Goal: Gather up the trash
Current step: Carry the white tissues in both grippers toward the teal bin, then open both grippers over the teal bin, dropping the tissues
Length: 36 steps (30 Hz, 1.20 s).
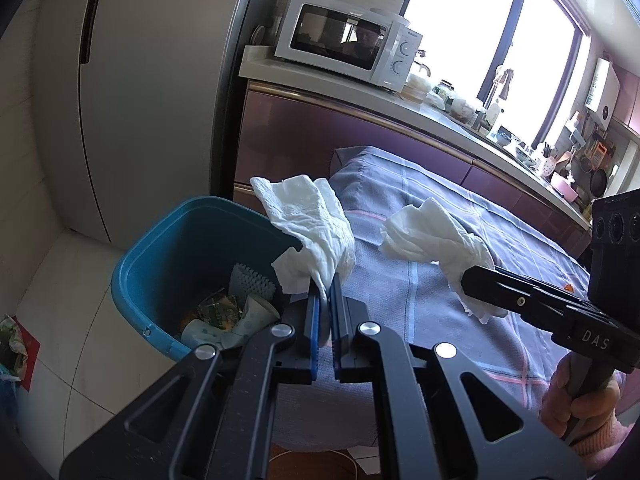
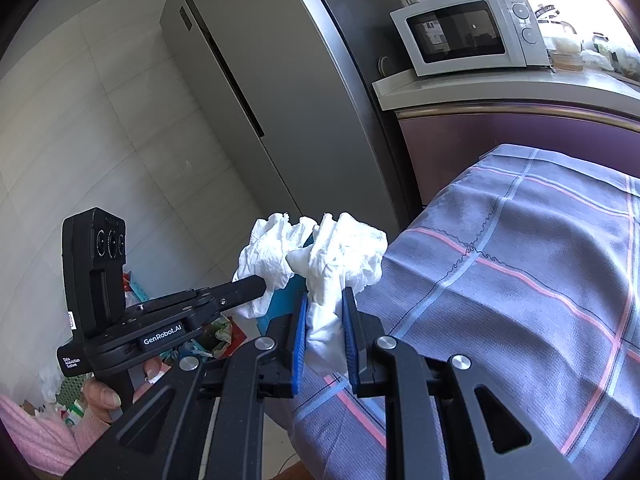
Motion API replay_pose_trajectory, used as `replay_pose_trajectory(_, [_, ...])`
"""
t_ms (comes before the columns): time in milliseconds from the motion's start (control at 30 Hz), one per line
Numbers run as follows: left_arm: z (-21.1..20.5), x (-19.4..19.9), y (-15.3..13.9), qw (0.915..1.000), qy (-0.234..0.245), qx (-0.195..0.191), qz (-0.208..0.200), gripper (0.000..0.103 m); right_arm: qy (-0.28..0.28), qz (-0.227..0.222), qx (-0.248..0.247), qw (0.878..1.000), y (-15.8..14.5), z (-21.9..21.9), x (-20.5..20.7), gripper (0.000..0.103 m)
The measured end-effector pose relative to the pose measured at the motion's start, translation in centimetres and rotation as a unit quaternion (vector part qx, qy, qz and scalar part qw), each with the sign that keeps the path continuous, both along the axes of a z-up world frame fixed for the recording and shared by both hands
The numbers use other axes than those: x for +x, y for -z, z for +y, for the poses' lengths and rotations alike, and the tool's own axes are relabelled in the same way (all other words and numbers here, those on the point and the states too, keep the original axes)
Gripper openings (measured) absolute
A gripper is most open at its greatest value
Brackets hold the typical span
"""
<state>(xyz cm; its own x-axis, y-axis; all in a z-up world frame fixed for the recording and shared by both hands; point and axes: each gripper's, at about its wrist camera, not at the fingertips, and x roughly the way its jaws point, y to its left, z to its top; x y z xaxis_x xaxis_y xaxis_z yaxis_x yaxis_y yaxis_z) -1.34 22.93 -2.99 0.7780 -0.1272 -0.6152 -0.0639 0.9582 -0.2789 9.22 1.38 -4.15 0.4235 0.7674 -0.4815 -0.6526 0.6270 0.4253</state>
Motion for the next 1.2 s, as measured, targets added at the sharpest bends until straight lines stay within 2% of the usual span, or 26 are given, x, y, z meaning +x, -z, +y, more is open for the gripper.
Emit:
replay_pose_trajectory(700, [1.9, 0.4, 0.6, 0.9995, -0.029, 0.006, 0.009, 0.005, -0.033, 0.002, -0.019, 0.999, 0.0, 3.9, 1.2, 0.016])
replay_pose_trajectory(1200, [4.4, 1.6, 2.9, 0.9974, -0.060, 0.016, 0.036, 0.006, -0.051, 0.009, -0.053, 0.997, 0.7, 8.2, 3.1, 0.017])
